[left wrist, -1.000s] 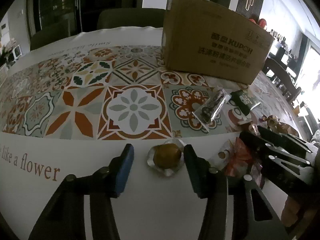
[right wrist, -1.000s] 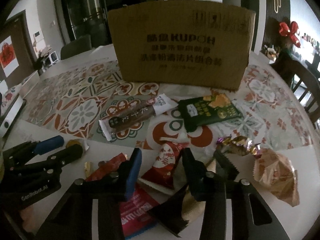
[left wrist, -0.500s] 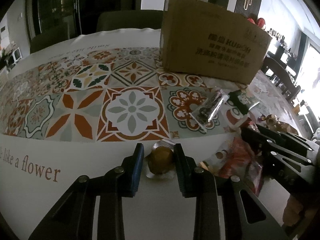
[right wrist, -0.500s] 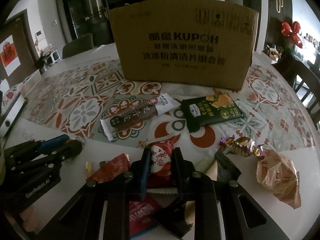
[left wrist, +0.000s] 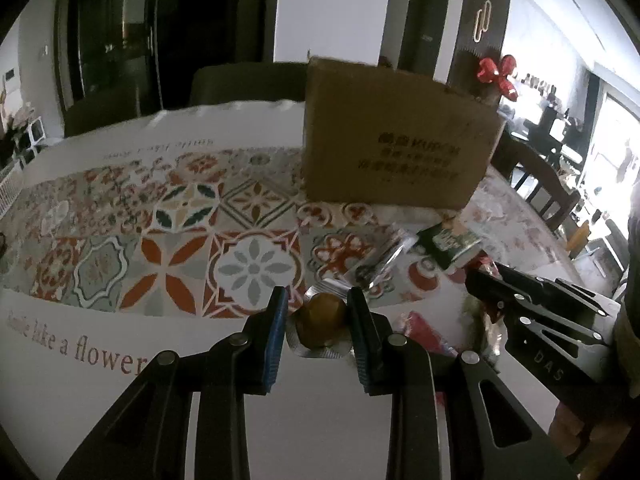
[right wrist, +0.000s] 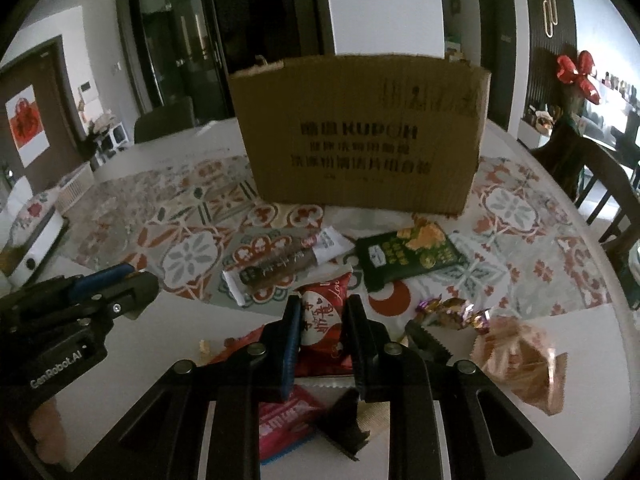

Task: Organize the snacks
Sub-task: 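Lift both snacks into the cardboard box and open both tools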

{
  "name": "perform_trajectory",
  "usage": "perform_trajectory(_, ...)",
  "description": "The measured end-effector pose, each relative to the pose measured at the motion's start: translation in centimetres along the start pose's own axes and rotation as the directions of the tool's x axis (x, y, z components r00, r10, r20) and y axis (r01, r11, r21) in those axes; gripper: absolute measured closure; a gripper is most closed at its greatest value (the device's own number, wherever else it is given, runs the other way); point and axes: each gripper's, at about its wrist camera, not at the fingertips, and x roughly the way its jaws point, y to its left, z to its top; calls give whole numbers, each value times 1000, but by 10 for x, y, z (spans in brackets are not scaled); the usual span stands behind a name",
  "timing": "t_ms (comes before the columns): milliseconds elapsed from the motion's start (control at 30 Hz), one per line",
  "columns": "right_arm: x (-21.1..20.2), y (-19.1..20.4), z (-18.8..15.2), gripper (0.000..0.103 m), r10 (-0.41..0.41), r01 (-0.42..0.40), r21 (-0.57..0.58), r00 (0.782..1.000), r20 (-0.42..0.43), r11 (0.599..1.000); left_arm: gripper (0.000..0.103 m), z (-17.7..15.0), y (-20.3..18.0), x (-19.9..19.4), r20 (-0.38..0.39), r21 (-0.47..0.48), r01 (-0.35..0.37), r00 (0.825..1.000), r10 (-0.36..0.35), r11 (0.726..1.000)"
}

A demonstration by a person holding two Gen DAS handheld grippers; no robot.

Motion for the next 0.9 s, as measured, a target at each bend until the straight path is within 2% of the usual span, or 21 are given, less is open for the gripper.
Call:
perform_trajectory(333, -41, -8, 19, 80, 17, -18, 14, 994, 106, 1000, 73, 22, -20, -35, 116, 36, 16, 993, -20, 999)
perform_trajectory(600, -65, -16, 42, 80, 23, -28, 24, 980, 198, 999, 73, 51, -32, -56, 212, 61, 33, 976, -46, 998)
perform_trajectory(900, -80, -26, 77, 80, 24, -33, 28, 959, 283, 999, 73, 87, -43, -62, 281, 83, 56, 957, -77, 995)
